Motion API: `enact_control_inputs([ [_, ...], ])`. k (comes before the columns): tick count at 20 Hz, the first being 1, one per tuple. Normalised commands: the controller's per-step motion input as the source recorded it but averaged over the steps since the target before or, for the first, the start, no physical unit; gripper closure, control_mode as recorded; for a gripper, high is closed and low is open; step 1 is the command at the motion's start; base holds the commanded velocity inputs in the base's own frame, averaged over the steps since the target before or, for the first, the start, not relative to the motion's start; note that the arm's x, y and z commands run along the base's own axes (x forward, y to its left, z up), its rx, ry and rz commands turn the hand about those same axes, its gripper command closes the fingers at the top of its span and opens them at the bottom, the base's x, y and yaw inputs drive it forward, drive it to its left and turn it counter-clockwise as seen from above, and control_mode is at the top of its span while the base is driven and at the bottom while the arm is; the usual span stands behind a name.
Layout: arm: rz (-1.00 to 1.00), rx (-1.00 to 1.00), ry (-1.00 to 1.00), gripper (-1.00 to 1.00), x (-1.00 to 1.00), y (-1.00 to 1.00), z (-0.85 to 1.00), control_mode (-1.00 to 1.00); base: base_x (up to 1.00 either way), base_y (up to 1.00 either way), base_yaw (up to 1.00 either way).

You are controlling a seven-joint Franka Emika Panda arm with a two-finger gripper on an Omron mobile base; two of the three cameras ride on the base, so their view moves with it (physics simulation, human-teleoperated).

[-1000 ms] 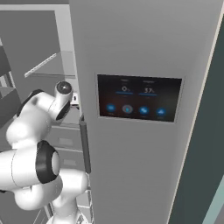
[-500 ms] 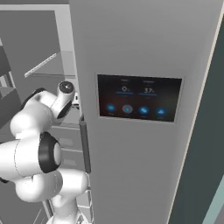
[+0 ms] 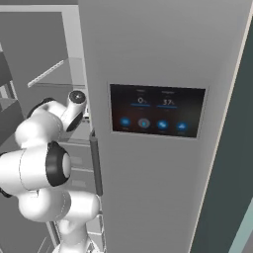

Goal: Take the mushroom, peach, and broccoli from the freezer and place them in the bowl on the counter.

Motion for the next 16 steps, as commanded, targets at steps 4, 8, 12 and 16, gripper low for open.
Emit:
enact_control_inputs([
  [4, 0.0, 0.0, 0.04, -1.0, 0.1, 0.0, -0.12, -1.0, 0.0, 0.0, 0.0],
  [8, 0.0, 0.0, 0.03, -1.0, 0.03, 0.01, -0.19, -1.0, 0.0, 0.0, 0.0],
  [12, 0.0, 0.0, 0.01, -1.0, 0.01, 0.11, -0.25, -1.0, 0.0, 0.0, 0.0],
  [16, 0.0, 0.0, 0.01, 1.0, 0.0, 0.08, -0.26, -1.0, 0.0, 0.0, 0.0],
])
